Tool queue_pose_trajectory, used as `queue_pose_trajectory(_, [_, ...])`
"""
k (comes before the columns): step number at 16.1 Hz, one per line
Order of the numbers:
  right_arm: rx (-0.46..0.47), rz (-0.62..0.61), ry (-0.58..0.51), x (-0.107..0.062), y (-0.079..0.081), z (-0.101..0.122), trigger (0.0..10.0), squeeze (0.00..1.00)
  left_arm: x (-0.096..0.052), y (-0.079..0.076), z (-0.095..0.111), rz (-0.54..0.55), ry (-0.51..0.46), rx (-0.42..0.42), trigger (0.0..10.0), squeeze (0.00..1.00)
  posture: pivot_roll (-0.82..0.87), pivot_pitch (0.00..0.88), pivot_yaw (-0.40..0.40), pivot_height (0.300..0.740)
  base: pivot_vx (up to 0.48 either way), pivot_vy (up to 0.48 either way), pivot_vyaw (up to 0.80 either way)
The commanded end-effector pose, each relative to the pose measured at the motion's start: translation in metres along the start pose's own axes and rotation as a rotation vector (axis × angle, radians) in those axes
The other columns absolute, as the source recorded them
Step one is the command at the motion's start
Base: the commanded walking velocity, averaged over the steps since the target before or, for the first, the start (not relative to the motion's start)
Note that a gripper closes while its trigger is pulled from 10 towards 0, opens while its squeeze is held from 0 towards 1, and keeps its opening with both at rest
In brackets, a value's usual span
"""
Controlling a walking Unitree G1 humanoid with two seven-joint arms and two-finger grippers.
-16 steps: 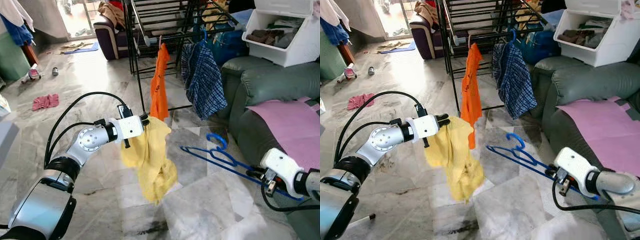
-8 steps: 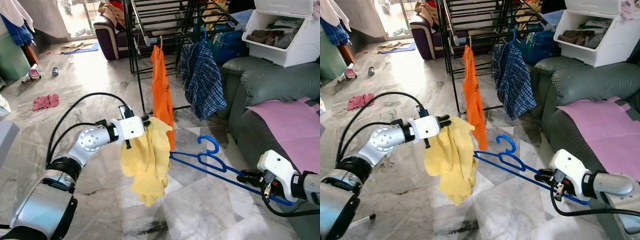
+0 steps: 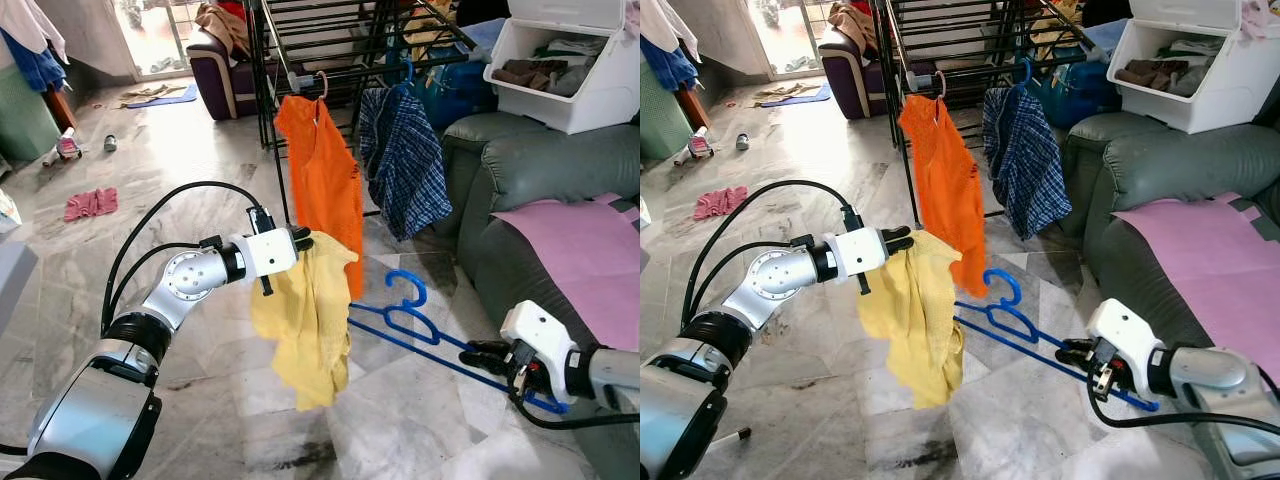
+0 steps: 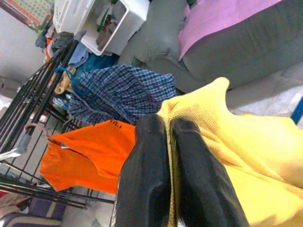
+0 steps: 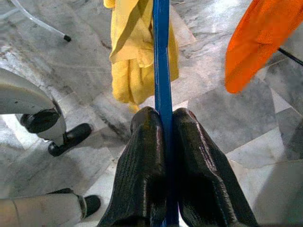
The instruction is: Hang hanger
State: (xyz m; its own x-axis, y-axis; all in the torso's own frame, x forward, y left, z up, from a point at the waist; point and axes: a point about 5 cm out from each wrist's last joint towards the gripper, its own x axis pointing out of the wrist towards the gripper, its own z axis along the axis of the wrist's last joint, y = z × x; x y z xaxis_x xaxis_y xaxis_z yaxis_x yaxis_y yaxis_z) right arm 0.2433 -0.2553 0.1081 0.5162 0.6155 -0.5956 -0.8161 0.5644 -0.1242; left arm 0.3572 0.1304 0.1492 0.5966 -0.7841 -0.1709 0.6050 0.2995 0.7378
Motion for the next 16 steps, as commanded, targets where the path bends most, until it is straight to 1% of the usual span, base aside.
queue_pose_trajectory(1, [-0.014, 0.035, -0.005, 0.004, 0.003, 0.004, 10.0, 0.00, 0.001, 0.017, 0.011, 0.049, -0.047, 0.029, 10.0, 0.00, -0.04, 0.000, 0.071, 0.740, 0.000, 0.000, 0.00])
queue_pose_trajectory(4, [-0.003, 0.093, 0.031, 0.007, 0.012, -0.002, 10.0, 0.00, 0.002, 0.020, 0.013, 0.089, -0.061, 0.025, 10.0, 0.00, -0.04, 0.000, 0.070, 0.740, 0.000, 0.000, 0.00])
queue_pose_trajectory(6, [0.000, 0.093, 0.045, 0.003, 0.012, -0.003, 10.0, 0.00, -0.002, 0.020, 0.007, 0.088, -0.015, 0.057, 10.0, 0.00, -0.05, 0.000, 0.075, 0.740, 0.000, 0.000, 0.00])
queue_pose_trajectory(8, [0.006, 0.097, 0.063, 0.000, 0.012, -0.006, 10.0, 0.00, -0.004, 0.025, 0.007, 0.102, -0.009, 0.060, 10.0, 0.00, -0.05, 0.000, 0.075, 0.740, 0.000, 0.000, 0.00])
queue_pose_trajectory(9, [0.003, 0.068, 0.076, 0.002, 0.009, -0.009, 10.0, 0.00, -0.003, 0.027, 0.009, 0.103, -0.019, 0.057, 10.0, 0.00, -0.05, 0.000, 0.076, 0.740, 0.000, 0.000, 0.00])
queue_pose_trajectory(10, [-0.017, 0.026, 0.092, 0.007, 0.005, -0.012, 10.0, 0.00, -0.002, 0.026, 0.013, 0.083, -0.046, 0.051, 10.0, 0.00, -0.05, 0.000, 0.075, 0.740, 0.000, 0.000, 0.00])
queue_pose_trajectory(11, [-0.020, 0.016, 0.094, 0.007, 0.004, -0.013, 10.0, 0.00, -0.001, 0.026, 0.013, 0.081, -0.051, 0.050, 10.0, 0.00, -0.05, 0.000, 0.075, 0.740, 0.000, 0.000, 0.00])
queue_pose_trajectory(12, [-0.040, -0.040, 0.111, 0.012, -0.001, -0.015, 10.0, 0.00, 0.000, 0.024, 0.018, 0.075, -0.084, 0.050, 10.0, 0.00, -0.04, 0.000, 0.074, 0.740, 0.000, 0.000, 0.00])
queue_pose_trajectory(14, [-0.025, -0.116, 0.107, 0.021, -0.008, -0.018, 10.0, 0.00, 0.004, 0.019, 0.027, 0.072, -0.156, 0.035, 10.0, 0.00, -0.04, 0.000, 0.071, 0.740, 0.000, 0.000, 0.00])
queue_pose_trajectory(15, [-0.019, -0.176, 0.093, 0.028, -0.013, -0.018, 10.0, 0.00, 0.008, 0.014, 0.036, 0.076, -0.216, 0.018, 10.0, 0.00, -0.03, 0.000, 0.067, 0.740, 0.000, 0.000, 0.00])
queue_pose_trajectory(16, [0.012, -0.249, 0.036, 0.038, -0.018, -0.013, 10.0, 0.00, 0.014, 0.005, 0.048, 0.087, -0.299, -0.023, 10.0, 0.00, -0.03, 0.000, 0.064, 0.740, 0.000, 0.000, 0.00])
